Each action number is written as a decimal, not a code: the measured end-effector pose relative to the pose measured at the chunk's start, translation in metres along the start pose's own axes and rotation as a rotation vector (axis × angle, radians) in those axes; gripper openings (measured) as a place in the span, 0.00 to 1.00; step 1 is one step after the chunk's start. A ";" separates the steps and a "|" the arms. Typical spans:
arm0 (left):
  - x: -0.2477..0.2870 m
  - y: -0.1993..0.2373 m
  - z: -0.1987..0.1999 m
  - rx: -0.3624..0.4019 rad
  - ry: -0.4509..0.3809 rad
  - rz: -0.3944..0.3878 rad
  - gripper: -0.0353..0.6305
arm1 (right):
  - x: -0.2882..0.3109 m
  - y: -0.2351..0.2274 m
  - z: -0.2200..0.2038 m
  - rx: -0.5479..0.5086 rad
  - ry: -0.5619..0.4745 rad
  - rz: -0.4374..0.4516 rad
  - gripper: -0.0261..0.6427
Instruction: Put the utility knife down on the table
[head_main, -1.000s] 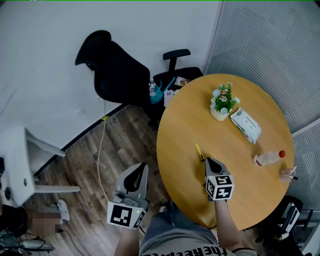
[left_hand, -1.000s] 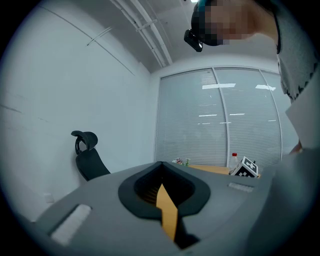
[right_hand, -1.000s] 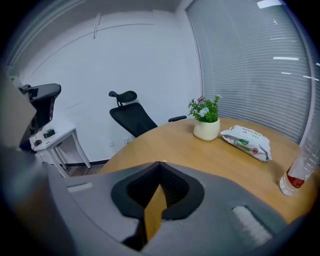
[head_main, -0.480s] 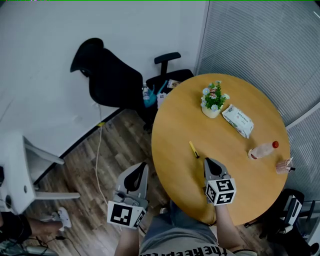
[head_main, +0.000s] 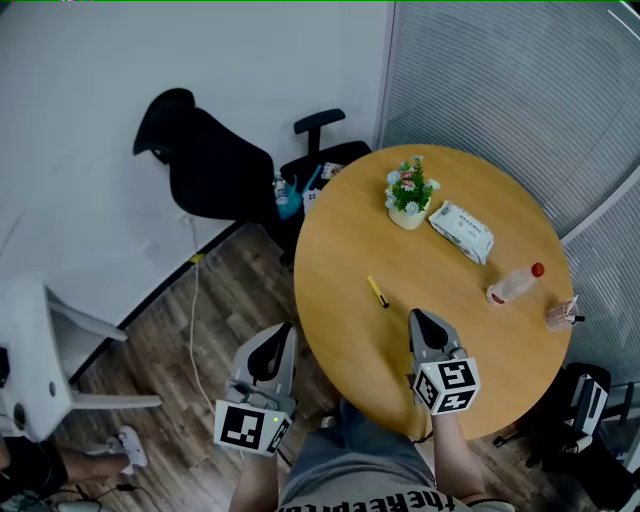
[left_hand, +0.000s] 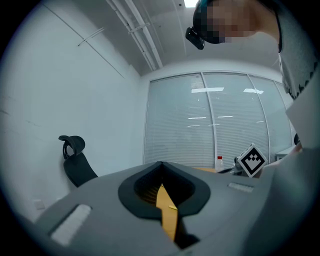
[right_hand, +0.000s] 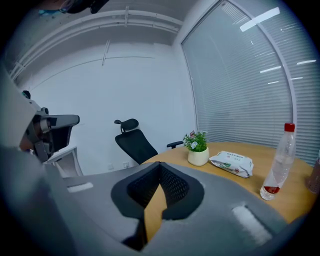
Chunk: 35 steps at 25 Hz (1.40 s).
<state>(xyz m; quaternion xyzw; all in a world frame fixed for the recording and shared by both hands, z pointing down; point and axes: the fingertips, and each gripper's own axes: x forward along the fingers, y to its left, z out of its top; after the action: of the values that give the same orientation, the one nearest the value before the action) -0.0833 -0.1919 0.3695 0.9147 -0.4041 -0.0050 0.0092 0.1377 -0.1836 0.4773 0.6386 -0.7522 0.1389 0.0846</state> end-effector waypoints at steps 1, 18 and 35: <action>-0.001 -0.001 0.001 0.000 -0.002 -0.003 0.07 | -0.004 0.000 0.002 0.003 -0.011 -0.003 0.04; -0.013 -0.021 0.018 0.021 -0.048 -0.057 0.07 | -0.063 0.003 0.041 0.020 -0.185 -0.045 0.04; -0.024 -0.036 0.030 0.036 -0.082 -0.093 0.07 | -0.107 0.012 0.059 -0.008 -0.286 -0.084 0.04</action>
<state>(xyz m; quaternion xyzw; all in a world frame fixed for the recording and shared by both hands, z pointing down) -0.0729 -0.1503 0.3389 0.9314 -0.3614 -0.0359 -0.0240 0.1471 -0.1002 0.3871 0.6824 -0.7297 0.0395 -0.0152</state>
